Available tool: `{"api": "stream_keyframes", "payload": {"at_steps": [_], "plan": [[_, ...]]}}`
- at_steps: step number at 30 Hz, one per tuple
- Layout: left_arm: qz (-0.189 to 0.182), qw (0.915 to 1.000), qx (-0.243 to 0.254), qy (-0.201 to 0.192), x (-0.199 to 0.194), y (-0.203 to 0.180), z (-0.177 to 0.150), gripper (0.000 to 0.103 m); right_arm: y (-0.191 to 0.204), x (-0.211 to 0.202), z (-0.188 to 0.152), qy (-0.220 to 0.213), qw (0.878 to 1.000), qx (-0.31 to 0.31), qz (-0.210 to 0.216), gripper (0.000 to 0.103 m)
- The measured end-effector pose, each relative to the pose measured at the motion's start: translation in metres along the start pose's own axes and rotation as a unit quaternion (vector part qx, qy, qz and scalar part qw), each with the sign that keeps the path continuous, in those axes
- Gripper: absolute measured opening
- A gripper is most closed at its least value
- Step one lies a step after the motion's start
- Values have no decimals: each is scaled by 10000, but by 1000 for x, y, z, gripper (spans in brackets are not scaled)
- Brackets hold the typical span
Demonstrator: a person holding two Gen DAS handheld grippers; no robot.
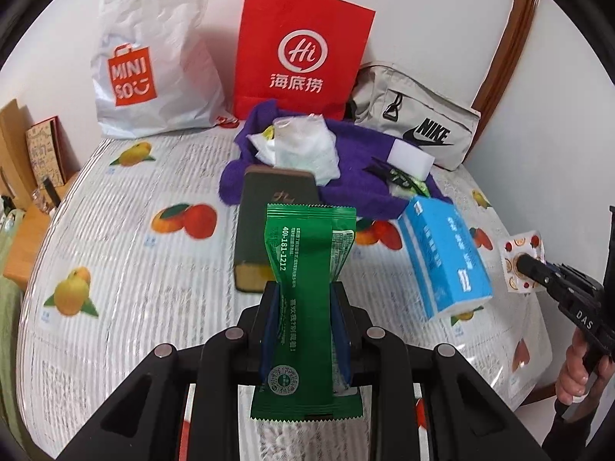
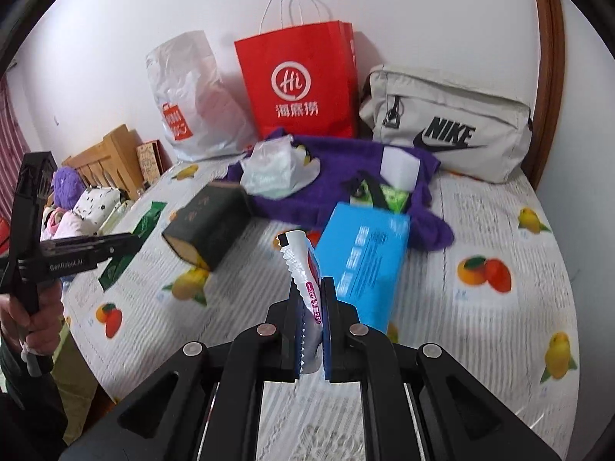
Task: Organize soft objects
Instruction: 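Carry the green packet and white sachet over the purple towel with both grippers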
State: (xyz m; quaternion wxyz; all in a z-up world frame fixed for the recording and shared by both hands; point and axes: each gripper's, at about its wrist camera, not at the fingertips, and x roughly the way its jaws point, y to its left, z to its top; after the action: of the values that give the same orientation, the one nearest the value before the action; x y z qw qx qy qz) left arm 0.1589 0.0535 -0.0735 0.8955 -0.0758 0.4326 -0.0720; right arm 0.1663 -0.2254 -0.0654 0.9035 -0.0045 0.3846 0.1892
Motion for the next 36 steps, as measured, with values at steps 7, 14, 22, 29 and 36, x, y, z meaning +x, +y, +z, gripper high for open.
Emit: {"api": "stream_keyframes", "payload": {"at_steps": [7,14,22,29,36], "plan": [[-38,10000,1,40,18,-4,35,25,-8,20,36,-46,9999,-38,-83,8],[-153,9998,-73,81,41,-2,66,25,-19,56,70,84,9999,-34,-86,8],[-274,9995,-97,159,76,-3,106,25,-28,96,104,163,9993,-205,-267,8],[-383,9986,-62,358,115,-13,134,25,-40,136,126,377,9974,-357,-500,8],[-468,9971,104,588,156,-32,159,25,-53,169,140,613,9954,-460,-583,8]]}}
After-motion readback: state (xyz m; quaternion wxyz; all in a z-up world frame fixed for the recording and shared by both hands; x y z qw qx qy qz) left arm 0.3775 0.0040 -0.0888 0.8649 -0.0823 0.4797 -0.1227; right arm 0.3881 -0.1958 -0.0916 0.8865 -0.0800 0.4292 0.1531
